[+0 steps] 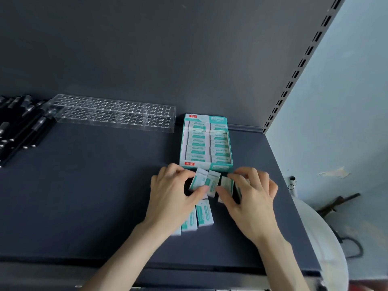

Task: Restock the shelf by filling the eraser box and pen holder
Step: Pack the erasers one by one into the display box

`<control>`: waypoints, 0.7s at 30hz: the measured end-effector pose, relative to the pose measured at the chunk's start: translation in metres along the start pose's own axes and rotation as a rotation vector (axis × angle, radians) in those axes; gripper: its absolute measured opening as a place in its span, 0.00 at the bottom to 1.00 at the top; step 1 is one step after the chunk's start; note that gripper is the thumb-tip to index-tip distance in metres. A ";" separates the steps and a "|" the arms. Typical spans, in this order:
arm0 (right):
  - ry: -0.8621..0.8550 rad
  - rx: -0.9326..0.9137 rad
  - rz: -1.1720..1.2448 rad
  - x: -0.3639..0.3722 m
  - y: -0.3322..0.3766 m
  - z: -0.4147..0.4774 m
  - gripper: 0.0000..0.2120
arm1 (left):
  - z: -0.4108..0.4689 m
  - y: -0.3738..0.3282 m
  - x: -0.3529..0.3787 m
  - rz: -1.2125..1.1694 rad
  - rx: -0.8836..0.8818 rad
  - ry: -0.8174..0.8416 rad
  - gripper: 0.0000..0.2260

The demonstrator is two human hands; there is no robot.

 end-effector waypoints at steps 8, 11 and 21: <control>0.031 0.057 0.317 -0.012 0.005 0.001 0.12 | -0.003 -0.004 -0.011 -0.281 0.004 -0.091 0.11; 0.111 0.176 0.696 -0.017 0.006 0.009 0.10 | -0.002 -0.008 -0.017 -0.424 0.043 -0.103 0.07; 0.254 0.246 1.200 -0.016 0.034 0.058 0.04 | 0.036 -0.003 -0.028 -0.993 -0.235 0.025 0.02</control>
Point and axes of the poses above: each hand's wrist, its own z-axis towards the middle knuckle, its own x-axis out of the palm, y = z × x, the point moved 4 cm from there along z, towards the middle knuckle, and after that the axes turned 6 degrees about x, right-handed, at the moved point
